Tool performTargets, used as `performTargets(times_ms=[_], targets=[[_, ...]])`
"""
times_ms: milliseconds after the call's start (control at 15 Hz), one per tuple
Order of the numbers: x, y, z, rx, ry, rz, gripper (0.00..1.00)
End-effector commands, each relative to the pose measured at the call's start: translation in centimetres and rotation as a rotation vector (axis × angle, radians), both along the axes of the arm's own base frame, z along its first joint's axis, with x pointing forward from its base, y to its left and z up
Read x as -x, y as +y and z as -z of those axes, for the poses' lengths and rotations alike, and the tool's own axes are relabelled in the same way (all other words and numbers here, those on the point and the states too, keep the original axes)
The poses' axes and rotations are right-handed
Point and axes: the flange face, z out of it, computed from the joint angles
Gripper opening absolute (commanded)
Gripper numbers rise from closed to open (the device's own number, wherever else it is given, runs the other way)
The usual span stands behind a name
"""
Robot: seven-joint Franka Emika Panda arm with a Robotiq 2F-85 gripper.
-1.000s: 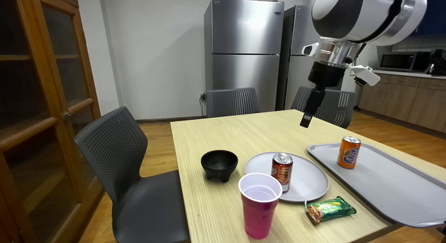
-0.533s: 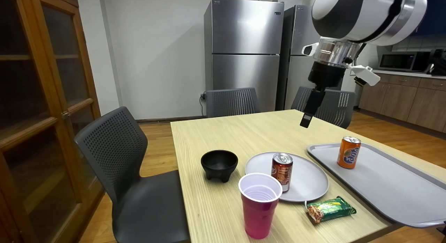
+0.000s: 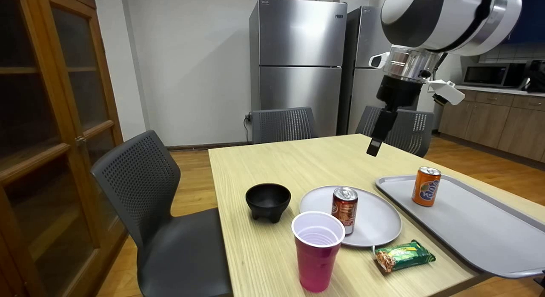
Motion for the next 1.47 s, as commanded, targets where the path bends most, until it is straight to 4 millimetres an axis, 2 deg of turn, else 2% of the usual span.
performTargets(times_ms=[0, 333, 533, 1000, 1400], targets=[[0.0, 0.0, 0.0, 0.000, 0.001, 0.000, 1.00], [0.0, -2.1, -0.9, 0.022, -0.016, 0.111, 1.00], [0.0, -4.4, -1.2, 0.005, -0.014, 0.228, 1.00], [0.1, -10.3, -0.6, 0.043, 0.021, 0.500, 1.00], [-0.4, -14.1, 0.0, 0.073, 0.045, 0.676, 1.00]])
